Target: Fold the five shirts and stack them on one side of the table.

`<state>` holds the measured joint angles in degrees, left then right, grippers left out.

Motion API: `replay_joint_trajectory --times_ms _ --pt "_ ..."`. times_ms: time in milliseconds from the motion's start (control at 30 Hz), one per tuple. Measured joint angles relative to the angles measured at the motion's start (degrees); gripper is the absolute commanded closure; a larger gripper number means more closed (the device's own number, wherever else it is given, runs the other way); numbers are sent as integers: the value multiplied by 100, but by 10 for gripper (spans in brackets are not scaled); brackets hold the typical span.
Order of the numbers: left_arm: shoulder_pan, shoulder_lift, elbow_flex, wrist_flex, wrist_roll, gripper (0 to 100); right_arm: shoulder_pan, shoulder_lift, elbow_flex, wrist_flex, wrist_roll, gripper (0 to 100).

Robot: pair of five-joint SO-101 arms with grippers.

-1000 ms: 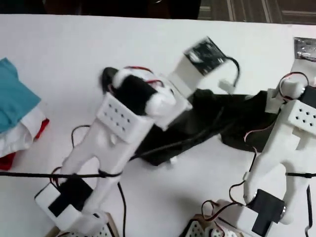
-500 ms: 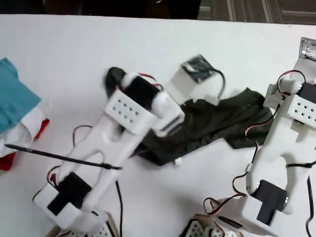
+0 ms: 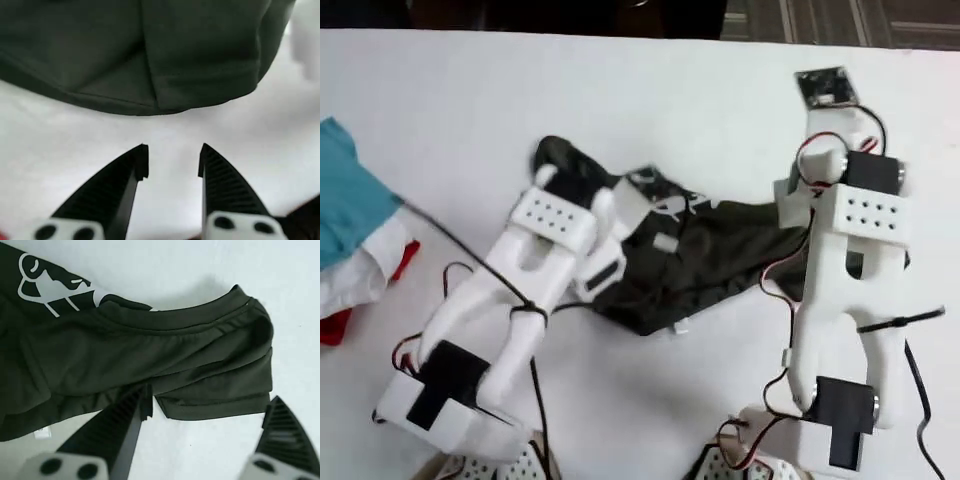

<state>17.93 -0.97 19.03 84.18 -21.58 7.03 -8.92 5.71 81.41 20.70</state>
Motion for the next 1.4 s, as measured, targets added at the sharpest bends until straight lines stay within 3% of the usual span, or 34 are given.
replay_joint_trajectory --times_ms 333,600,733,867,1133,1400 --pt "26 0 1679 -2295 132 811 44 0 651 -316 88 654" --pt "-167 0 1829 -3719 185 811 70 0 651 -316 273 654" --pt "-237 0 1829 -3815 185 822 70 0 651 -316 273 654" --pt "-237 0 1837 -3903 185 991 70 0 651 -316 273 654" --pt "-404 0 1864 -3903 185 973 88 0 985 -316 273 654" --pt "-1776 0 738 -2286 185 973 88 0 1055 -316 273 654"
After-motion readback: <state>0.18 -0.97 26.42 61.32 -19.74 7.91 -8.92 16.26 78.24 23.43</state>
